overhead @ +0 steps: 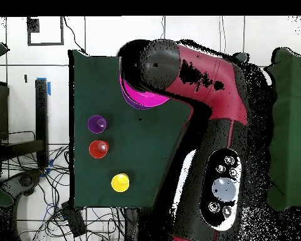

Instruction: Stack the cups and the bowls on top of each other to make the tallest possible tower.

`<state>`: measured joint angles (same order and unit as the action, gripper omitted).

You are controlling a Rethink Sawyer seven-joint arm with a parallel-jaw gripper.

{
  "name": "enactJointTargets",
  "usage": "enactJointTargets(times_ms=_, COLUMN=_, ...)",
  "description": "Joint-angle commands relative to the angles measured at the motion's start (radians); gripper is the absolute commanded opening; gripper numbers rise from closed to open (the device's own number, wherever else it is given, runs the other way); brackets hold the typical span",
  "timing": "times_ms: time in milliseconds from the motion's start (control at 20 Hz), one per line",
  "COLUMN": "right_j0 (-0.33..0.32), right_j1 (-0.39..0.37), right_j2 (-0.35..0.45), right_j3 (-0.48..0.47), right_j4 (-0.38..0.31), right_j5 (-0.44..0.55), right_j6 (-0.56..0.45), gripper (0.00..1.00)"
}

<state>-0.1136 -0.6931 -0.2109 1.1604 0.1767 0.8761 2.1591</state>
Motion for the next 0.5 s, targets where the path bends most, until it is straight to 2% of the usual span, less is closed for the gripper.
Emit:
enactJointTargets(times_ms=50, right_j0=0.034, right_j1=0.021, right_j2=0.049, right_j3=0.144, right_j4=0.004, right_j5=-0.047, right_j6=0.157, gripper=1.00)
enactJointTargets(times_ms=500, right_j0=0.080, right_j1=0.023, right_j2=0.022, right_j3=0.197, right_j4=0.028, right_j5=-0.123, right_j6=0.219, gripper=1.00)
